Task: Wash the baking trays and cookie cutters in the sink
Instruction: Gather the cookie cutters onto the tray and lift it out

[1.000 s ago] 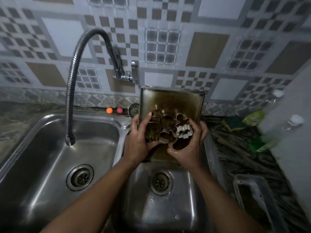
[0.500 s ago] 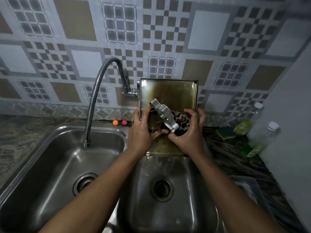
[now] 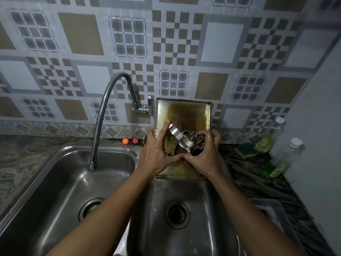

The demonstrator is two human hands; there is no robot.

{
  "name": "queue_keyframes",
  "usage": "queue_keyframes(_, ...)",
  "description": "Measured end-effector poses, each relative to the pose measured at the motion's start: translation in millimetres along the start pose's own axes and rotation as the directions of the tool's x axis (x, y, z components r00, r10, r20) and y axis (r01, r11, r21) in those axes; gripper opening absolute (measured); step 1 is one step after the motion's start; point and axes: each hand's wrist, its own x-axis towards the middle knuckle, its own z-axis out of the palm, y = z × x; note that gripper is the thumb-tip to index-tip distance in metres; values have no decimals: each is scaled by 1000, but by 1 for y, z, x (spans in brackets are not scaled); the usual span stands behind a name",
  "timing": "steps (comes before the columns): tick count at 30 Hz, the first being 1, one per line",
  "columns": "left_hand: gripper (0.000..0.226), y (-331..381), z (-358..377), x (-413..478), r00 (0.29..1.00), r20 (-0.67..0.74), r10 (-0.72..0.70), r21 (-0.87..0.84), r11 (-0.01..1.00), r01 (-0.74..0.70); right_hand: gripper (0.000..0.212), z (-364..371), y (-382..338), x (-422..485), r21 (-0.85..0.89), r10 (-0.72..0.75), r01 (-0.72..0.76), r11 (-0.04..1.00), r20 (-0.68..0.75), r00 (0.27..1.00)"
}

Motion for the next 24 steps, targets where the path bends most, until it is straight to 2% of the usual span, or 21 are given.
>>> queue_keyframes(5, 99, 1, 3, 0, 998, -26, -57, -2, 998, 57, 74, 1, 3, 3, -20, 27, -25, 999, 74, 997)
queue_keyframes(12, 78, -2, 8, -2, 994, -21, -111, -11, 994, 111, 81, -1, 6, 1, 22, 20, -24, 999, 157, 987)
queue_keyframes(18, 60, 0, 14, -4, 990, -47, -133, 37, 990, 135, 73, 1, 2, -1, -49, 12, -5, 999, 135, 991)
queue_keyframes(24, 64, 0, 16, -8, 990, -43, -134, 82, 987, 137, 61, 11, 7, -10, -77, 3, 2, 997, 67, 998)
